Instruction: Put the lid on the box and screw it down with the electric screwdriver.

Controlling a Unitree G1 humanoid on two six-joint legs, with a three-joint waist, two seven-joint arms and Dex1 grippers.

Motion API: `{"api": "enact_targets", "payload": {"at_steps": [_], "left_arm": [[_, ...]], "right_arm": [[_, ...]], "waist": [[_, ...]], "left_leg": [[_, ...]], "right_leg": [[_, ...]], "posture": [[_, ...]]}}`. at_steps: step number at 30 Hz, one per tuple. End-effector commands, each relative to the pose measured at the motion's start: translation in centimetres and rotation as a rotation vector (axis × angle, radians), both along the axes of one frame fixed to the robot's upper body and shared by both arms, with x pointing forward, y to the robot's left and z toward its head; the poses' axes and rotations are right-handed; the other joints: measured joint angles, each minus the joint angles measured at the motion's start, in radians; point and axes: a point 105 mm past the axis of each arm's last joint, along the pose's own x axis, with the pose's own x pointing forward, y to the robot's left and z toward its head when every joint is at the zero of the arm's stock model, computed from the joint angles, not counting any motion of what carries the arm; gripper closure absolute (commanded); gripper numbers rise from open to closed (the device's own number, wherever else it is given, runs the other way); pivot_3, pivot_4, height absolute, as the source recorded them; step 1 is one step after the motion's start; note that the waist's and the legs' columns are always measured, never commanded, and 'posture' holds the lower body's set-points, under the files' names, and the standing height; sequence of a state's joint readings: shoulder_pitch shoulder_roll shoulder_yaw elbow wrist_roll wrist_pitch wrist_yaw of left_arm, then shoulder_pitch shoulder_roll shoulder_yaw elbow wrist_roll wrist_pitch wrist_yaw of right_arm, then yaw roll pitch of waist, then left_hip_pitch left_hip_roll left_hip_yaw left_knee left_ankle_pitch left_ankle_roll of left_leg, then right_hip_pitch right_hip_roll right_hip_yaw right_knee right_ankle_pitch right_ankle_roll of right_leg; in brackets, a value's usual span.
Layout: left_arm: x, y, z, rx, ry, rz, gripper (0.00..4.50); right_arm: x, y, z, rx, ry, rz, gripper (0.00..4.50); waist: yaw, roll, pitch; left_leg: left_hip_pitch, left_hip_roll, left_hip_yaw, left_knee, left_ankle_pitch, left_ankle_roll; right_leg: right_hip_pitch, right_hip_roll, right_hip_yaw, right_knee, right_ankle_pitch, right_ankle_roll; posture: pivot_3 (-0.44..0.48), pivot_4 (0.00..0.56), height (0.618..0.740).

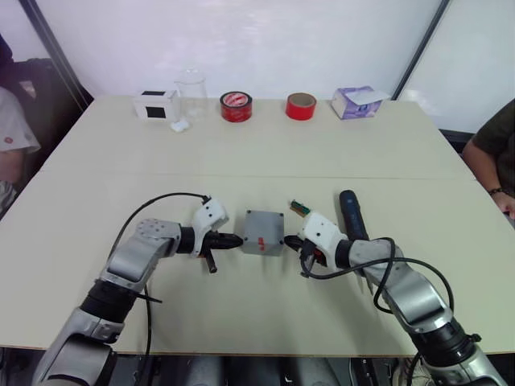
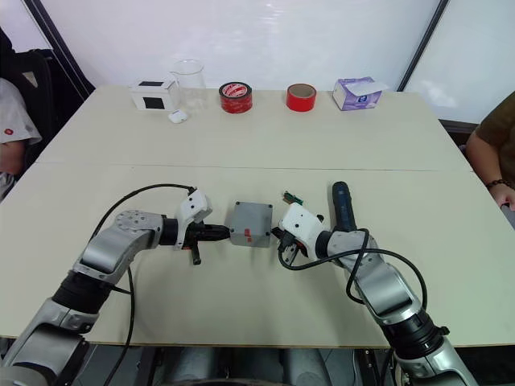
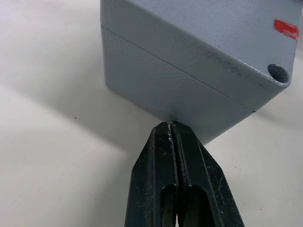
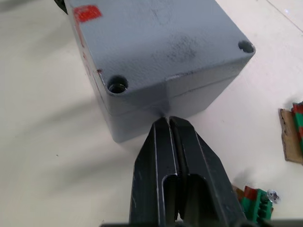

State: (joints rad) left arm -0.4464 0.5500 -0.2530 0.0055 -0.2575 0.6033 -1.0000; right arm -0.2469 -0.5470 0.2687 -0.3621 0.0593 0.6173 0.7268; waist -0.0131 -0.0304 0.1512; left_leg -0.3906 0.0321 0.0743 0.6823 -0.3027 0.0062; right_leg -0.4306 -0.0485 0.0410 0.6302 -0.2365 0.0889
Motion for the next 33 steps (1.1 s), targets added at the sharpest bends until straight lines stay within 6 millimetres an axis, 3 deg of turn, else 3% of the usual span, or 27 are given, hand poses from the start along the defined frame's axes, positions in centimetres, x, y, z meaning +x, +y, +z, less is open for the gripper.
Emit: {"api": "enact_targets", "payload": {"at_steps": [1, 10, 14, 18, 22, 30, 31, 33], "left_arm": [[0.0, -1.0, 1.7, -0.044, -0.041, -0.04, 4.5], [0.6, 0.7, 2.5, -0.026, -0.063, 0.014, 4.5], [0.6, 2.4, 6.0, -0.109, -0.073, 0.037, 4.5], [-0.8, 2.3, 9.8, -0.165, -0.082, -0.033, 4.5], [-2.9, 1.0, 10.6, -0.12, -0.08, -0.157, 4.5], [-4.4, 0.0, 9.0, -0.006, -0.079, -0.284, 4.5], [-4.4, -0.1, 8.9, -0.004, -0.079, -0.288, 4.5], [-4.5, -0.4, 8.6, 0.004, -0.079, -0.296, 4.5]], "right_arm": [[0.0, 1.5, 1.1, 0.031, -0.047, 0.043, 4.49], [0.0, -0.1, 1.9, 0.006, -0.066, 0.003, 4.49], [-0.8, -2.2, 3.2, 0.014, -0.074, -0.076, 4.49], [-2.3, -3.2, 5.1, 0.136, -0.066, -0.116, 4.49], [-2.6, -5.2, 5.0, 0.163, -0.036, -0.21, 4.49], [-2.4, -6.1, 3.5, 0.172, 0.031, -0.269, 1.14], [-2.3, -6.0, 3.4, 0.174, 0.04, -0.27, 0.81], [-2.2, -5.9, 3.0, 0.172, 0.055, -0.27, 0.81]], "waist": [[0.0, 0.0, 0.0], [0.0, 0.0, 0.0], [0.001, 0.0, 0.0], [0.002, -0.001, 0.002], [0.0, -0.001, 0.002], [0.0, 0.0, 0.003], [-0.001, 0.0, 0.003], [0.0, 0.0, 0.004]], "left_leg": [[0.0, 0.0, 0.0, 0.0, 0.0, 0.0], [0.0, 0.0, 0.0, 0.0, 0.0, 0.0], [0.0, 0.0, -0.001, 0.0, 0.0, 0.0], [-0.001, 0.001, -0.001, 0.0, 0.0, 0.0], [-0.001, 0.001, 0.0, 0.0, 0.0, 0.0], [0.0, 0.0, 0.0, 0.0, 0.0, 0.0], [0.0, 0.0, 0.0, 0.0, 0.0, 0.0], [0.0, 0.0, 0.0, 0.0, 0.0, 0.0]], "right_leg": [[0.0, 0.0, 0.0, 0.0, 0.0, 0.0], [0.0, 0.0, 0.0, 0.0, 0.0, 0.0], [0.0, 0.0, 0.0, 0.0, 0.0, 0.0], [-0.001, 0.0, 0.0, 0.0, 0.0, 0.0], [0.0, -0.001, 0.0, -0.001, 0.0, 0.0], [0.0, 0.001, 0.0, 0.0, 0.0, 0.0], [0.0, 0.001, 0.0, 0.0, 0.0, 0.0], [0.0, 0.001, 0.0, 0.0, 0.0, 0.0]], "posture": [[0.0, 0.15, 0.74], [0.0, 0.15, 0.74], [0.0, 0.15, 0.74], [0.0, 0.15, 0.74], [0.0, 0.15, 0.74], [0.0, 0.15, 0.74], [0.0, 0.15, 0.74], [0.0, 0.15, 0.74]]}}
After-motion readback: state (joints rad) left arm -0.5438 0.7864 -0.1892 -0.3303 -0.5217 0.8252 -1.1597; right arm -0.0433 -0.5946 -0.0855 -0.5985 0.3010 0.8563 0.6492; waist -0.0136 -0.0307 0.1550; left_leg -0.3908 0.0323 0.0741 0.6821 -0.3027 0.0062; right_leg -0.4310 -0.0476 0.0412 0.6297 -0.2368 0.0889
